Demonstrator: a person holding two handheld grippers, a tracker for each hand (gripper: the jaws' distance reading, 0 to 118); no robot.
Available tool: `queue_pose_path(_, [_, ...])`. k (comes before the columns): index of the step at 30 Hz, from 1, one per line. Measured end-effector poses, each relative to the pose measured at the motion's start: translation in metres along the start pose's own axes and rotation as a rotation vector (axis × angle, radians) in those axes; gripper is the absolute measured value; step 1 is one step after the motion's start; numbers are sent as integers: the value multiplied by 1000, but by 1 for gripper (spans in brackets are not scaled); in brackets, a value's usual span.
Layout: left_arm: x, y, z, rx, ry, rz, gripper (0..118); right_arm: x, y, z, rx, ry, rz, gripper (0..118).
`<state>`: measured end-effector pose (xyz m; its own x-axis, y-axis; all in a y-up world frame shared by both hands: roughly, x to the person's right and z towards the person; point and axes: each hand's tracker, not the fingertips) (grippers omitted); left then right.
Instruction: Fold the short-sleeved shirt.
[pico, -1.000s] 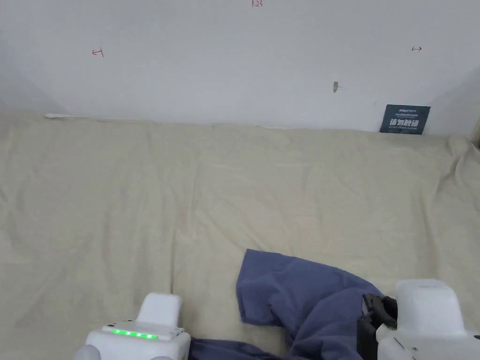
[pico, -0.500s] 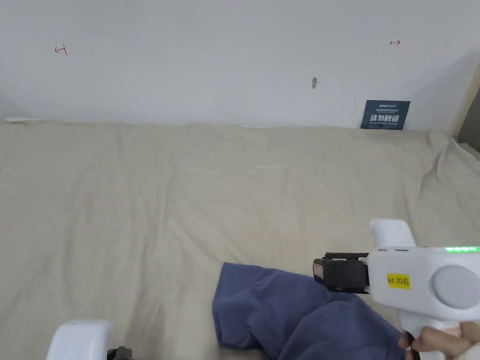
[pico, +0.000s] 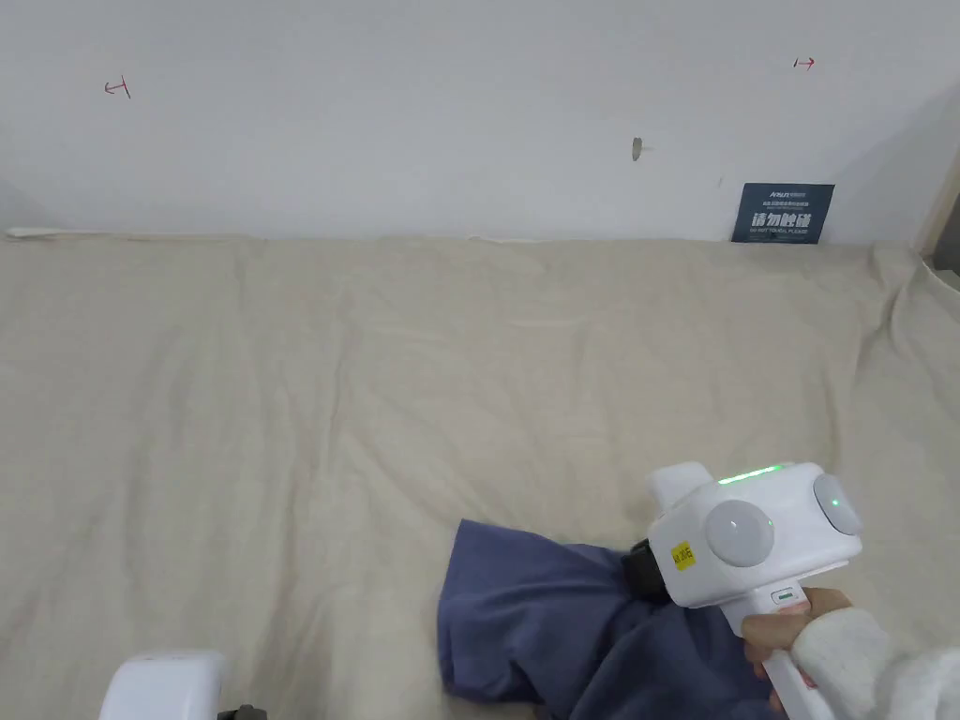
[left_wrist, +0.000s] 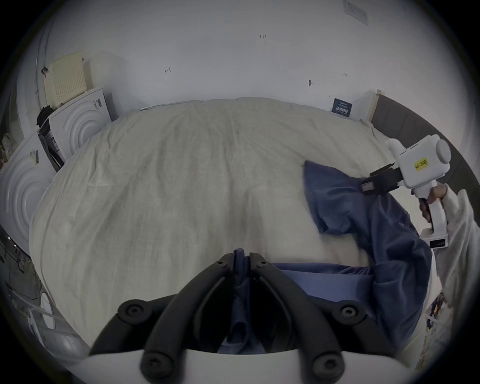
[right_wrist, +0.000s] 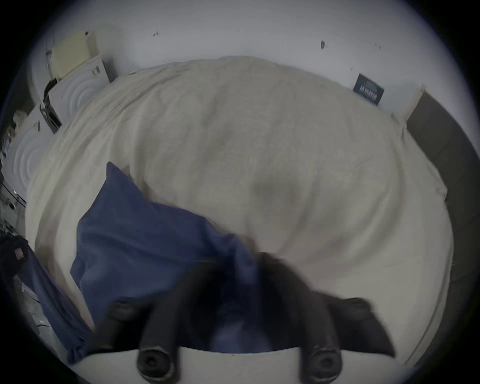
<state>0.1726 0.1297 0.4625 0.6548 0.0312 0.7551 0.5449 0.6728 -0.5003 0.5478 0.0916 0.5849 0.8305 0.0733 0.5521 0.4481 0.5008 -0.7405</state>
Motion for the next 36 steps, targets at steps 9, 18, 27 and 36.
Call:
queue_pose_path(9, [5, 6, 22, 59, 43, -21, 11, 16, 4, 53, 61, 25, -124, 4])
queue_pose_path(18, [-16, 45, 79, 241, 144, -31, 11, 55, -2, 219, 354, 7, -239, 4])
queue_pose_path(27, [-41, 111, 151, 478, 229, -7, 11, 102, -12, 339, 541, -18, -400, 4])
queue_pose_path(36, [-30, 187, 214, 642, 231, -72, 11, 112, 11, 409, 657, -4, -429, 4])
